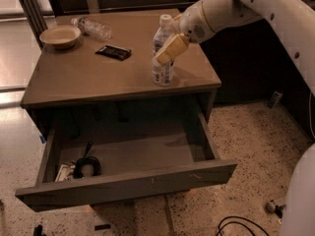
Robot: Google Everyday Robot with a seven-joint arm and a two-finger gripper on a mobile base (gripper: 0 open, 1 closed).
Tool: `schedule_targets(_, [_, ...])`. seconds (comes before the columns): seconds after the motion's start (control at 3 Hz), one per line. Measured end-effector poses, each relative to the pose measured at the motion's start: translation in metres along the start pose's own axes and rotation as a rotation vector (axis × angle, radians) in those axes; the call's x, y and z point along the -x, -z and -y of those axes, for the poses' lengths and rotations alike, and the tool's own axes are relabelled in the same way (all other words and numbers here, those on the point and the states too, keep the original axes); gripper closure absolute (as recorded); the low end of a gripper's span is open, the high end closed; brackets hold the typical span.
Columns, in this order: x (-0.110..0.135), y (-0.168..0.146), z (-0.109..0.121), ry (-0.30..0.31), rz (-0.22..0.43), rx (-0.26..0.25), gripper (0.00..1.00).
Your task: Place blue plastic bottle into top drawer
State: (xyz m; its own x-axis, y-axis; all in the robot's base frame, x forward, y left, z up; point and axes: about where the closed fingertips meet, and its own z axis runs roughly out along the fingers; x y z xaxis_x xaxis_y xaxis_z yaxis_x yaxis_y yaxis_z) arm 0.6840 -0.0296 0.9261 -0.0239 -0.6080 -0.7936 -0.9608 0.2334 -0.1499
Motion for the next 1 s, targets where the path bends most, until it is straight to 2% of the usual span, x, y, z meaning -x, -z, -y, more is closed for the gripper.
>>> schedule_targets(1.0, [0.0002, 0.0000, -0.0002, 0.000, 0.000, 0.000, 0.89])
